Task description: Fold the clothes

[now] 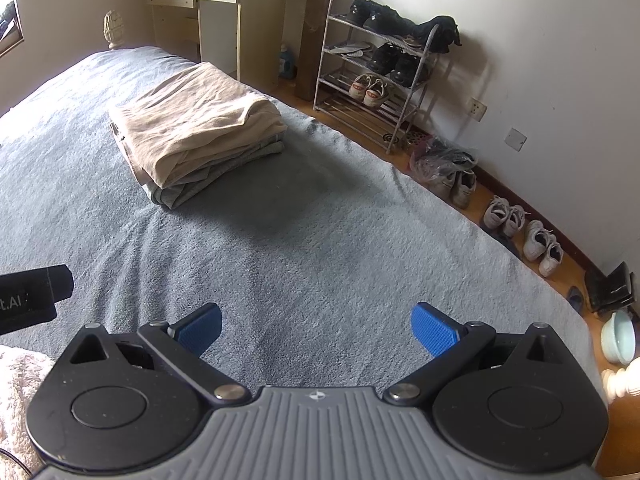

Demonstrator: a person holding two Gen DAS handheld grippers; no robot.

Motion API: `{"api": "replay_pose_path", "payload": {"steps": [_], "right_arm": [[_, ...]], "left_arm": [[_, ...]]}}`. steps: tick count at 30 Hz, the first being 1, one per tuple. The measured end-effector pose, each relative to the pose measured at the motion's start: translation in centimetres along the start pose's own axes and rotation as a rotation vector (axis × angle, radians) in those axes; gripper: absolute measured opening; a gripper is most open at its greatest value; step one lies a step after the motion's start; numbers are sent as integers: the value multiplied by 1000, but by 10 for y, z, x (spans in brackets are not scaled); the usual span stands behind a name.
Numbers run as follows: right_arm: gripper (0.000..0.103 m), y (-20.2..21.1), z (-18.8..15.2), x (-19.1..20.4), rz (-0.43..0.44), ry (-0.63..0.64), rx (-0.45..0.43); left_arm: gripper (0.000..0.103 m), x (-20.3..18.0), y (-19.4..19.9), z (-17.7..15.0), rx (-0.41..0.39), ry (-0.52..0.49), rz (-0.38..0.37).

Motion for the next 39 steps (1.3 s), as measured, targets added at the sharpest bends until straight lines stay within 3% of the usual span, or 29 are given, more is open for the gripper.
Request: {"api": "replay_pose_path", "payload": {"steps": [39], "right_arm": [[103,-5,0,1,2,2,8]], "left_arm": [[100,0,-6,-1,16,-3,14]]}}
Point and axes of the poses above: each gripper's, at about its wrist camera, not at the fingertips, and y roughly against the way its jaws point, x to its left, z to its top, the point moved 7 cm from there along -y, roughly the way its jaws point, and after that the axes turned 4 degrees about -z, right-handed, at the moved point
